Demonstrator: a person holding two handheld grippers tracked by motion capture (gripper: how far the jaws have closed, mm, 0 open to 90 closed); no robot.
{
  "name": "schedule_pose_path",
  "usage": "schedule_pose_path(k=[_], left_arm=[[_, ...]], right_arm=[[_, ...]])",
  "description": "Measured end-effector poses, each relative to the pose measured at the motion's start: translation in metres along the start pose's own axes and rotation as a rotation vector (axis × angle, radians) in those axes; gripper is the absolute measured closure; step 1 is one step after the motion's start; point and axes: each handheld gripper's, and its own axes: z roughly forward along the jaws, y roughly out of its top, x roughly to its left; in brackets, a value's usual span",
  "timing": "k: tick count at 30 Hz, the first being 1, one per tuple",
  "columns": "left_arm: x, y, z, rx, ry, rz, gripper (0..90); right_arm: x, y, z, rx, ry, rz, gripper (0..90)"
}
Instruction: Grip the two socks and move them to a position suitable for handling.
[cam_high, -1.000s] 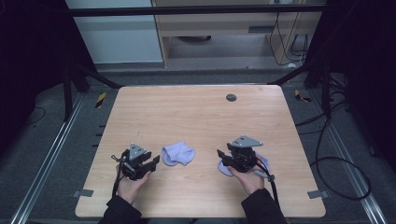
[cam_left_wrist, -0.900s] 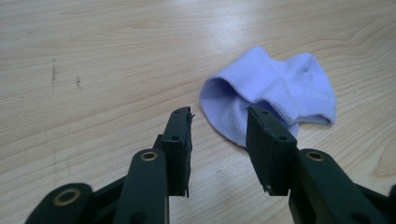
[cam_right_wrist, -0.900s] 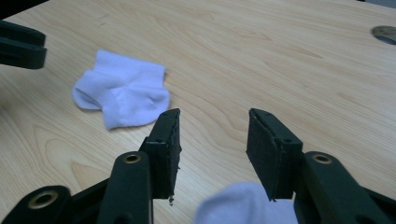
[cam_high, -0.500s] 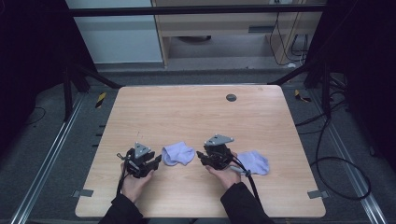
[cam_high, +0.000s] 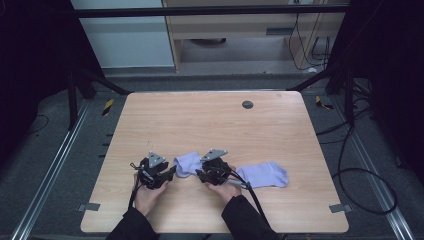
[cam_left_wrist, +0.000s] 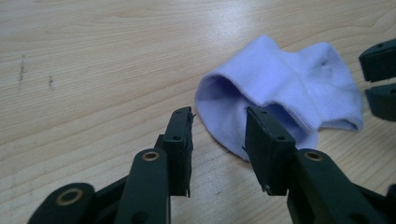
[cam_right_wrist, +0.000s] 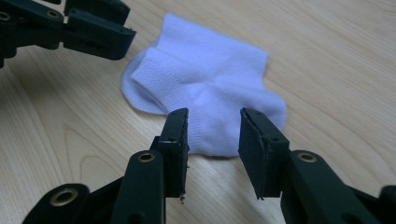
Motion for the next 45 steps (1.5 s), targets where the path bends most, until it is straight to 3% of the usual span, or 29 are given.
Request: schedule_pose_path(k=[10, 15, 21, 30, 38, 39, 43, 45], left_arm=[[-0.003, 0.0, 0.005, 0.01, -0.009, 0.014, 59.0], [-0.003, 0.0, 0.009, 0.02, -0.015, 0.002, 59.9], [-0.006, -0.001, 0.014, 0.039, -0.012, 0.012, 62.2], [-0.01, -0.001, 0.017, 0.043, -0.029, 0.015, 79.9], [-0.011, -0.001, 0.015, 0.047, -0.054, 0.03, 86.5], [-0.012, 0.0, 0.014, 0.047, -0.065, 0.031, 86.8], [-0.015, 0.001, 0.008, 0.04, -0.102, 0.046, 86.9], [-0.018, 0.002, 0.002, 0.044, -0.126, 0.078, 87.0]], right_arm=[[0.008, -0.003, 0.013, 0.034, 0.002, -0.033, 68.0], [0.009, -0.003, 0.013, 0.044, -0.029, -0.041, 79.4], [0.009, -0.003, 0.013, 0.041, -0.023, -0.036, 81.8], [0.01, -0.003, 0.013, 0.032, -0.021, -0.024, 82.6], [0.009, 0.001, -0.004, -0.092, 0.011, 0.047, 83.0], [0.008, 0.005, -0.01, -0.135, 0.011, 0.073, 83.0], [0.004, 0.009, -0.016, -0.179, -0.001, 0.105, 83.0], [-0.001, 0.012, -0.019, -0.203, -0.015, 0.147, 82.9]])
